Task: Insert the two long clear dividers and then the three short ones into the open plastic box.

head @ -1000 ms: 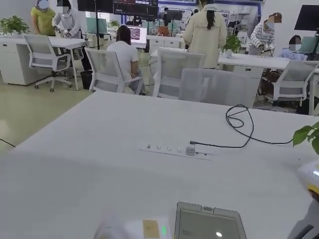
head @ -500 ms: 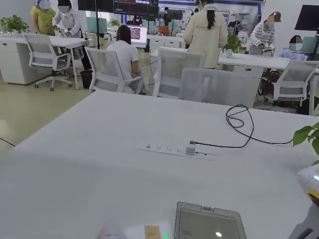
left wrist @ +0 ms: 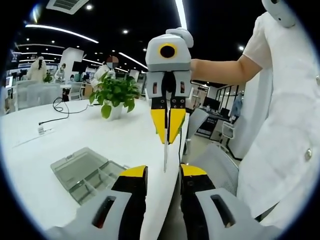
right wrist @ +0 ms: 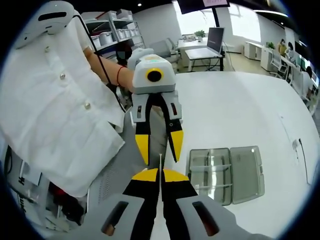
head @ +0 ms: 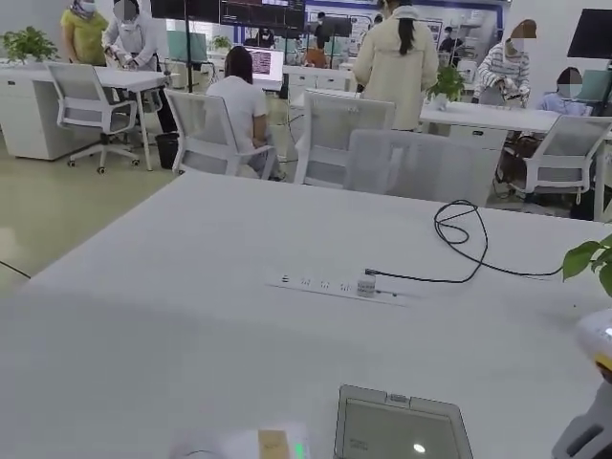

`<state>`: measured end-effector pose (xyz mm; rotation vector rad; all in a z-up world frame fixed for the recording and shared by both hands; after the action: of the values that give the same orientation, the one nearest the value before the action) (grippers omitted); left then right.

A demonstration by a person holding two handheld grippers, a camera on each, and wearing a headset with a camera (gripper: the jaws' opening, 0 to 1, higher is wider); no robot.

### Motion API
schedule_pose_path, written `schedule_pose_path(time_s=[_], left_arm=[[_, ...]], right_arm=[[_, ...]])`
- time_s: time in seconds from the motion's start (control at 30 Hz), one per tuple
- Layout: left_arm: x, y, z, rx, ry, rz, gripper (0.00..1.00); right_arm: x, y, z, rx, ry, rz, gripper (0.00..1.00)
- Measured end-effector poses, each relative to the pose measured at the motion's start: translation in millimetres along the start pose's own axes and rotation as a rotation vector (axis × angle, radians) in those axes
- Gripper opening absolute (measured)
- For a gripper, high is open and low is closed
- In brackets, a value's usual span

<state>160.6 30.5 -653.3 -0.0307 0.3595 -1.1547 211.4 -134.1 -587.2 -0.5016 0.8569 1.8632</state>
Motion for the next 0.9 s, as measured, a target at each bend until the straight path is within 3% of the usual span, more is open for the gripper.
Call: schedule_pose_path(time_s=[0.5, 0.6, 0.9], left_arm=[[-21.0, 17.0, -13.2, 0.009, 0.03, 0.09, 0.48], [-25.3, 21.1, -17.9, 0.02, 0.043, 0.111, 0.56], [-34.2, 29.2, -28.6, 0.036, 0.08, 0.146, 0.69]], right_arm=[[-9.3, -15.4, -11.5, 0.02, 0.034, -0.086, 0.03], [-9.7, -21.2, -14.6, 0.025, 0.051, -0.111, 0.03], [-7.7, -39.9, -26.5, 0.031, 0.128, -0.192, 0.03]])
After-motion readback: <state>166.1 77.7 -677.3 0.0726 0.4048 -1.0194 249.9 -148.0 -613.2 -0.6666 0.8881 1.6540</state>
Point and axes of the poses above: the centre of the closed fingertips' face, and the gripper's own axes: x roughly forward along the fingers, y roughly to its left, z roughly out of its top, the point moved 10 cm from there along -x, roughly backward along the fingers, and after that the axes turned 8 degrees about z, right-handed, at the moved point
